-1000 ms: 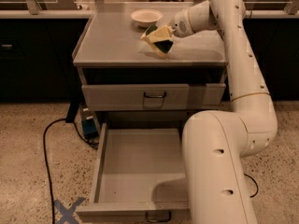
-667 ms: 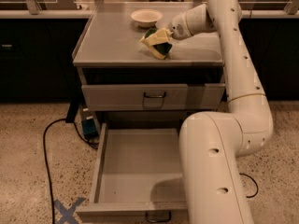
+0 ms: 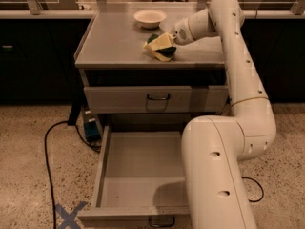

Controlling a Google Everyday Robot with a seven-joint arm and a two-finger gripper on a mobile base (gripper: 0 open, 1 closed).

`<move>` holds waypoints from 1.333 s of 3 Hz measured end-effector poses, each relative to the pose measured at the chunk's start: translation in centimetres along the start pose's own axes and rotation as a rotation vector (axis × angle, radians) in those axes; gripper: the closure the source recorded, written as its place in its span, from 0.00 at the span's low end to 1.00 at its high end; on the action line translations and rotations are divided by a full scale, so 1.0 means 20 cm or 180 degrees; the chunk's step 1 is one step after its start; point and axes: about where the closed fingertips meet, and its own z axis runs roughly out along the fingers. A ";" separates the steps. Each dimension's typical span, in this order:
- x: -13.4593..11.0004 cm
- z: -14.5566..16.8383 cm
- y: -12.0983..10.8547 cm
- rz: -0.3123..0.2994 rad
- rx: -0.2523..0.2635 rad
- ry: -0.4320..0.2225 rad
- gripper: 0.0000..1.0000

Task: Pick sponge from middle drawer and place on counter

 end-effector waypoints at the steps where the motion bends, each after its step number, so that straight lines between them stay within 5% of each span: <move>1: 0.00 0.00 0.00 0.0000 0.0000 0.0000 0.65; 4: 0.00 0.00 0.00 0.0000 -0.0001 0.0000 0.00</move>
Offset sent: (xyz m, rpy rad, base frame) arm 0.0000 0.0000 0.0000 0.0000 0.0000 0.0000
